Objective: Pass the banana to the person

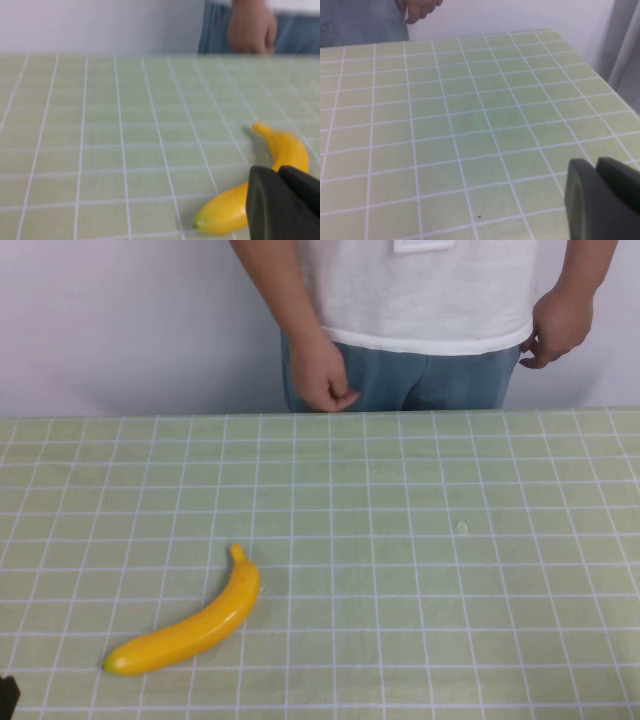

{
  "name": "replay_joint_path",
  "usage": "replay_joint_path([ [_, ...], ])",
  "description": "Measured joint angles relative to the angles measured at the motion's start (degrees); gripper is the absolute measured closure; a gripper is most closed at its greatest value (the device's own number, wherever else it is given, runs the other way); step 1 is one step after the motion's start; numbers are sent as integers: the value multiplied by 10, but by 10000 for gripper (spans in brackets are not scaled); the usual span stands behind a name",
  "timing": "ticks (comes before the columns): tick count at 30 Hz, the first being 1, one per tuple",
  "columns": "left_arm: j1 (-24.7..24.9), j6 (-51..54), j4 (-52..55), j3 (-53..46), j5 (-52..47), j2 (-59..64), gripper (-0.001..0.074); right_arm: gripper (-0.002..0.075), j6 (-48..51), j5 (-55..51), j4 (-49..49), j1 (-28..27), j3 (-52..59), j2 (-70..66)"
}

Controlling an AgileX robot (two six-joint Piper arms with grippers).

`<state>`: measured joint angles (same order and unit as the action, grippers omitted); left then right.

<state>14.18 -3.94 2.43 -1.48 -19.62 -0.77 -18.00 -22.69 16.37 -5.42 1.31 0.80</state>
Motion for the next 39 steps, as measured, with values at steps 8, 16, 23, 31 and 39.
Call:
replay_joint_path([
  [8,0,0,0,0,-7,0,731,736,0,0,0,0,0,0],
  [16,0,1,3,0,-7,0,731,736,0,0,0,0,0,0],
  [23,0,1,8,1,-9,0,731,736,0,0,0,0,0,0],
  [31,0,0,9,0,10,0,731,736,0,0,0,0,0,0],
  [39,0,-2,9,0,127,0,731,736,0,0,0,0,0,0],
])
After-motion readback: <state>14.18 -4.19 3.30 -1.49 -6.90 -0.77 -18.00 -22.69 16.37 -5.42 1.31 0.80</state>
